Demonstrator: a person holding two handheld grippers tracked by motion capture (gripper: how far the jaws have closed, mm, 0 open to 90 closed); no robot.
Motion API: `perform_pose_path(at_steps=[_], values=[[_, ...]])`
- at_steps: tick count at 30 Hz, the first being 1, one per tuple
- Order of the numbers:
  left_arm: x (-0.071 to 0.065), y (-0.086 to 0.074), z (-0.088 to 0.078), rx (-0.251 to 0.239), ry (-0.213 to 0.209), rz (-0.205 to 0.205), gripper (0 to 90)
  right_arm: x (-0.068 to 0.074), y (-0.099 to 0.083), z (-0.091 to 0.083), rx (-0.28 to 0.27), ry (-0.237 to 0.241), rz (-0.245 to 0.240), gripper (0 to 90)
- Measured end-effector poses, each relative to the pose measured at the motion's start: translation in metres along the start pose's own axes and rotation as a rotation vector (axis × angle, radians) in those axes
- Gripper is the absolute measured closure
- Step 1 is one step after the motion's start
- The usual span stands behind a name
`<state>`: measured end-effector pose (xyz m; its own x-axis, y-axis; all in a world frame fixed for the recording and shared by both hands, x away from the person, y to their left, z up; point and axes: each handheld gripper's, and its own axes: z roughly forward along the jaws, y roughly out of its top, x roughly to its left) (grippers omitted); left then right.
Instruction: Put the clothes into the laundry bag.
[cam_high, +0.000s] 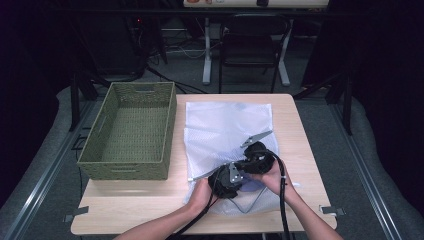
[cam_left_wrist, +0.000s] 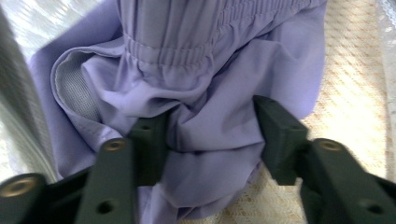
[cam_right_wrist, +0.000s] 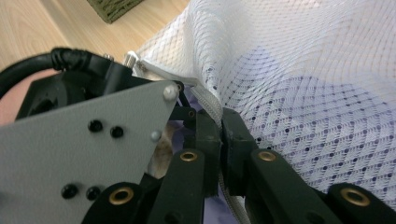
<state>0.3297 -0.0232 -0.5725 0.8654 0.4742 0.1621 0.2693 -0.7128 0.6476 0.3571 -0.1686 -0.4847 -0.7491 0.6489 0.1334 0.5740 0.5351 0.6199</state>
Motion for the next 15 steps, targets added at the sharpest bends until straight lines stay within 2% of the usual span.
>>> perform_pose_path(at_steps=[6, 8, 10, 13, 15], values=[[0.009, -0.001, 0.0, -0.012, 0.0, -0.012, 78.0, -0.004, 0.0, -0.001, -0.009, 0.0, 0.007, 87.6], [0.011, 0.001, -0.002, -0.011, 0.012, -0.015, 82.4, -0.003, 0.001, -0.005, -0.024, -0.006, 0.009, 87.6], [0.014, 0.004, -0.006, -0.019, 0.045, -0.017, 83.3, -0.003, 0.002, -0.01, -0.045, -0.007, 0.019, 87.6], [0.029, 0.012, -0.016, -0.075, 0.125, -0.064, 83.4, -0.003, 0.005, -0.018, -0.09, 0.003, 0.031, 87.6], [0.036, 0.013, -0.019, -0.085, 0.153, -0.094, 83.3, -0.001, 0.008, -0.023, -0.123, 0.007, 0.028, 87.6]])
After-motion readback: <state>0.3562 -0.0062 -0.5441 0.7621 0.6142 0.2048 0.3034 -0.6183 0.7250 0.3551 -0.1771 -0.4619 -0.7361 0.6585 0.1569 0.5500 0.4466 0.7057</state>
